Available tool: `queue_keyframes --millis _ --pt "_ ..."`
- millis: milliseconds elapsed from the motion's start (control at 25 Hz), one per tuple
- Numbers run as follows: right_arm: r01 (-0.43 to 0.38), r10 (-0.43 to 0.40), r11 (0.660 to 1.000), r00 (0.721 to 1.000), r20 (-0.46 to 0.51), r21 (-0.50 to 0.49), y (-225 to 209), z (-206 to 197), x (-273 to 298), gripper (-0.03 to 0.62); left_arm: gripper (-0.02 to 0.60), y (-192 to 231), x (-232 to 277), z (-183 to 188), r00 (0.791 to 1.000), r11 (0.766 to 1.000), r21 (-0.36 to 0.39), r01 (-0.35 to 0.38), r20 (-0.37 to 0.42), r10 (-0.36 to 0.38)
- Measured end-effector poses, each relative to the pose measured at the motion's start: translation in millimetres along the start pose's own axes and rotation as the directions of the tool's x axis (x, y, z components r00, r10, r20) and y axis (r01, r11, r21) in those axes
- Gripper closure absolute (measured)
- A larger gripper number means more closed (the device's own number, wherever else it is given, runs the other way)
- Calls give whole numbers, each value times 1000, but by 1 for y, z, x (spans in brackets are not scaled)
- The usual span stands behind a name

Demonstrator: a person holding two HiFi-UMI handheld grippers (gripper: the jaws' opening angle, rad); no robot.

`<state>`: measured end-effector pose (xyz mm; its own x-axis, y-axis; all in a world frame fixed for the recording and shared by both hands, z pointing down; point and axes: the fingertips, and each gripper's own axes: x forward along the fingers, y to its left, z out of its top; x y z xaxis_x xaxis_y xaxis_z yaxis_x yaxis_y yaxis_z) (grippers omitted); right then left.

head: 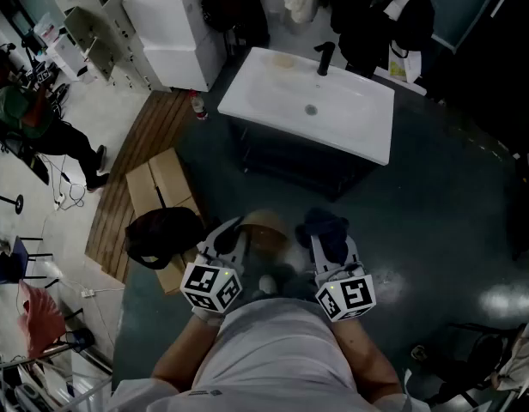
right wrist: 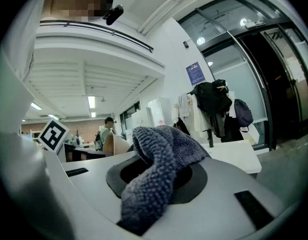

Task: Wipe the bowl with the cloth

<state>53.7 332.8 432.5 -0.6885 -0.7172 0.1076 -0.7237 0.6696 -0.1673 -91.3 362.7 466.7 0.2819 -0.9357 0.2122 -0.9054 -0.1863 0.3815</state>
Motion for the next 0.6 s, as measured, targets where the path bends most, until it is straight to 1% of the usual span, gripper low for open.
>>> queue_keyframes --millis 120,400,600 --pt "1 -1 1000 1000 0 3 4 -1 3 533 560 4 -4 4 1000 1000 -12 6 23 -5" --pt "-2 2 1000 1000 -5 -11 14 -4 8 533 560 15 -9 5 999 1000 -25 4 32 -3" --pt "16 -16 999 1000 19 28 10 -1 6 533 560 15 -10 5 999 999 -34 12 39 -10"
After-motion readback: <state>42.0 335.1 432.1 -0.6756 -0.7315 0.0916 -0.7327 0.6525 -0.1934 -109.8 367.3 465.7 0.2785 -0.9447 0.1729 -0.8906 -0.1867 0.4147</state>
